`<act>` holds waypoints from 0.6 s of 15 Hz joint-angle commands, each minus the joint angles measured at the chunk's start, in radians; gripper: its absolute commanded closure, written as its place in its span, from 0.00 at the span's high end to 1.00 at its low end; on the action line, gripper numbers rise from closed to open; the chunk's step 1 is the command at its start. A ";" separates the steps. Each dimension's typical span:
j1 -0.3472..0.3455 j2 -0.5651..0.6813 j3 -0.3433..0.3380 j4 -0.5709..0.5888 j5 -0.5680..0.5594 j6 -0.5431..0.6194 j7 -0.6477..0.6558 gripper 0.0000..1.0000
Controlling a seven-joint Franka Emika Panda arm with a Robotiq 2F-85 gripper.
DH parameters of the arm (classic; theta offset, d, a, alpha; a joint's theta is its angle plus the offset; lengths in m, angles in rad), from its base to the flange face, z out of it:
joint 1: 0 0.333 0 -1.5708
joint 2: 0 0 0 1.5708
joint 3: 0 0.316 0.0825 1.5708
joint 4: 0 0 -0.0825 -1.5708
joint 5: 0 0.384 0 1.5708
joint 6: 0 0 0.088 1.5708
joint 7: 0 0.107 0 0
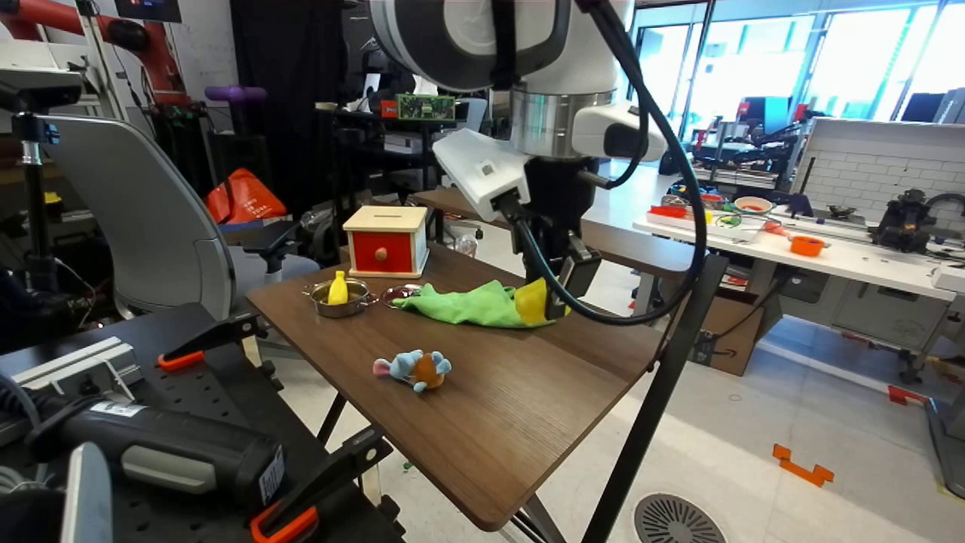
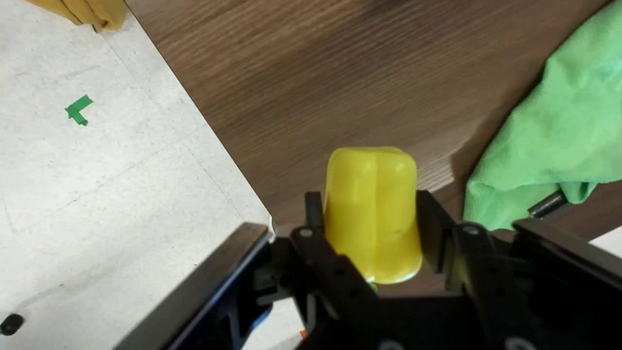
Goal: Move the yellow paper up on the table
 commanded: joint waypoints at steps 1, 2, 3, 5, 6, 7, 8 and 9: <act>0.015 0.118 -0.020 0.174 0.028 -0.076 0.043 0.23; 0.018 0.158 -0.022 0.225 0.025 -0.097 0.058 0.23; 0.023 0.186 -0.026 0.262 0.021 -0.111 0.076 0.23; 0.029 0.261 -0.026 0.356 0.019 -0.146 0.105 0.23; 0.038 0.301 -0.032 0.405 0.014 -0.159 0.127 0.23; 0.043 0.334 -0.035 0.445 0.011 -0.172 0.144 0.23; 0.050 0.366 -0.041 0.484 0.009 -0.187 0.162 0.23; 0.056 0.398 -0.046 0.525 0.006 -0.201 0.178 0.23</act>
